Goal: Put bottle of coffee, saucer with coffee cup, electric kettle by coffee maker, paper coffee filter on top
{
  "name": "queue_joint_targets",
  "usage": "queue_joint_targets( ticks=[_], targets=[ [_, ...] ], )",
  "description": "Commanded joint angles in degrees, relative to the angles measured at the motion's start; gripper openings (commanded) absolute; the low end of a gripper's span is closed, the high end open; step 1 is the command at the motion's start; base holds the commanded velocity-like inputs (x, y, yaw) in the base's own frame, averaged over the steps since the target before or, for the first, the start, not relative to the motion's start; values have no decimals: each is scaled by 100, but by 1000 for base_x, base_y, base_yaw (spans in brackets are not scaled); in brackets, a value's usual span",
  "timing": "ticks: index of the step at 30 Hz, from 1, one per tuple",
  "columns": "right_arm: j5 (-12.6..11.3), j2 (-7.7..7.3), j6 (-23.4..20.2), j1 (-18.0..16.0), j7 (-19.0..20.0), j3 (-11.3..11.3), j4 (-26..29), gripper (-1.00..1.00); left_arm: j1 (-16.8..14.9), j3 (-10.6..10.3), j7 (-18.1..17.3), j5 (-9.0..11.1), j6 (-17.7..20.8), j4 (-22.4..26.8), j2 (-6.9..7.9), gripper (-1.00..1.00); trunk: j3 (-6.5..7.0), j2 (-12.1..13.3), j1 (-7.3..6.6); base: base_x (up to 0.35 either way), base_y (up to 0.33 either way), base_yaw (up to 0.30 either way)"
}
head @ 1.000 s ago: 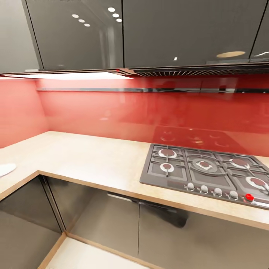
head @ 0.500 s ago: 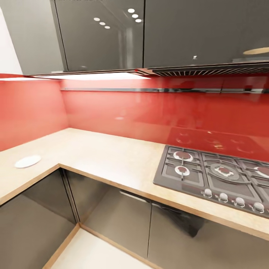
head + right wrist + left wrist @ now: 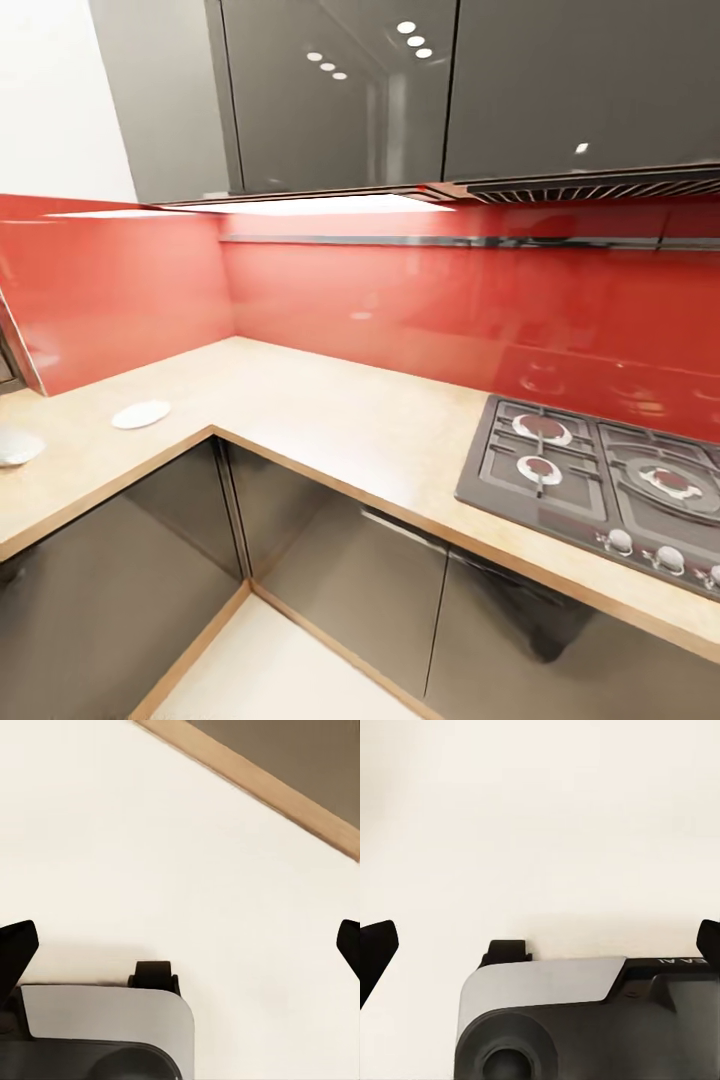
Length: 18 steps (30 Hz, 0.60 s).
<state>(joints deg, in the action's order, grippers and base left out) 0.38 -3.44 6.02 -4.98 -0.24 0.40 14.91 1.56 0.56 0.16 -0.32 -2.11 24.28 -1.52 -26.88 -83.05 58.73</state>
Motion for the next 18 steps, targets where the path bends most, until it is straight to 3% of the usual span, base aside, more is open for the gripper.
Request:
queue_joint_targets(
  ticks=[1, 5, 9, 18],
  targets=[
    [44, 0, 14, -3, -1, 4, -5, 100, 2, 6, 2, -3, -9, 7, -2, 100, -5, -3, 0, -9, -7, 248],
    [372, -1, 0, -3, 11, -6, -11, 100, 2, 6, 2, -3, -9, 2, -5, 100, -5, -3, 0, -107, -106, 120],
    [551, 0, -3, 2, 14, -17, -15, 100, 2, 4, 2, -3, -9, -1, -5, 100, -5, -3, 0, -164, -182, 87],
    [635, 1, 3, 14, 7, -22, -22, 100, 2, 6, 2, -3, -9, -2, -5, 100, -5, -3, 0, -39, -47, 240]
  ],
)
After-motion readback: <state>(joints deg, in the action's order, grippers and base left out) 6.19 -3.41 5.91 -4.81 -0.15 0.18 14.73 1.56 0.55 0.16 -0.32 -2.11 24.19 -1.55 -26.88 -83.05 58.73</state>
